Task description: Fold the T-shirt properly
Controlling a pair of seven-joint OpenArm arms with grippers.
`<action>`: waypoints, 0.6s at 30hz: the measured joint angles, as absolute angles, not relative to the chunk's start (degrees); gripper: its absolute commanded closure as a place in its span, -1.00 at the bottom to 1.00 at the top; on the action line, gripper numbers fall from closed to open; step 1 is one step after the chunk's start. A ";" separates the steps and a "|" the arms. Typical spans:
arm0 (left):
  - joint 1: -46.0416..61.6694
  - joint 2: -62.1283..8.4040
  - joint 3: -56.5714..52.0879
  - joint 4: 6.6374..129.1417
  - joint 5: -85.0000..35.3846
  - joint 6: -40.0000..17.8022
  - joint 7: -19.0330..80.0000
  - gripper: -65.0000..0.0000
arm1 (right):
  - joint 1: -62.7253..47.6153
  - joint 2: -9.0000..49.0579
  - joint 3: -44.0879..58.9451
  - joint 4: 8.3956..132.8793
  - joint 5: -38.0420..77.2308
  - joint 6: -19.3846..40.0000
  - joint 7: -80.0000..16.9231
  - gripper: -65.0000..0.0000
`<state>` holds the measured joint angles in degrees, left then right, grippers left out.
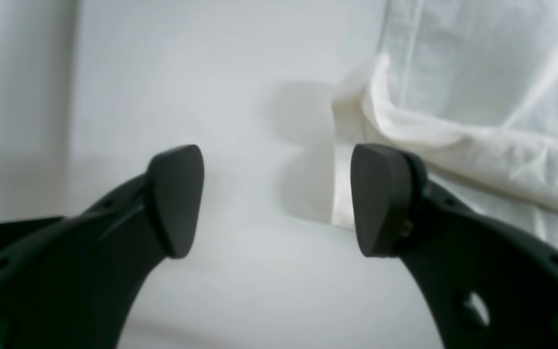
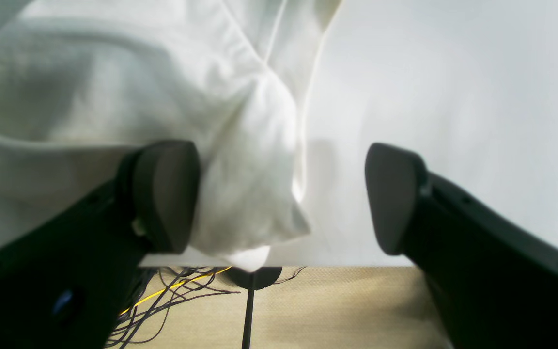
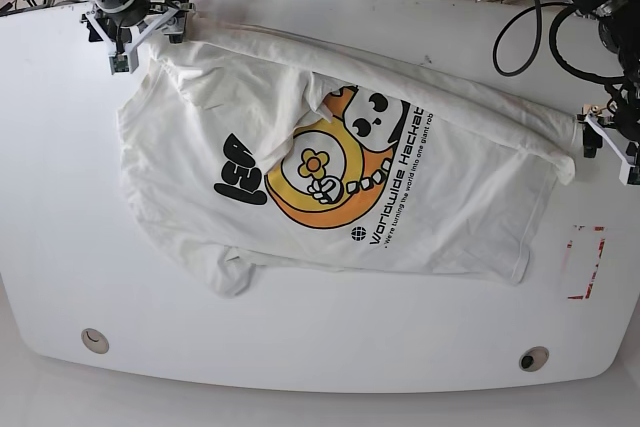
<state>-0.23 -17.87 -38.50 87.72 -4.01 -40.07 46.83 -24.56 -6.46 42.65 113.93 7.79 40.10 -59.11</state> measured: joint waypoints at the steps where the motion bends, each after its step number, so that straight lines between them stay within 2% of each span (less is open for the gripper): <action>1: -0.71 -17.87 -37.91 87.00 -3.77 -39.94 47.07 -0.37 | -24.49 -6.37 42.61 113.51 7.81 40.07 -59.07 -0.55; 18: -1.65 -18.11 -33.39 81.71 -4.08 -39.94 46.37 -0.37 | -24.51 -6.33 42.54 110.83 8.05 40.03 -58.50 -0.55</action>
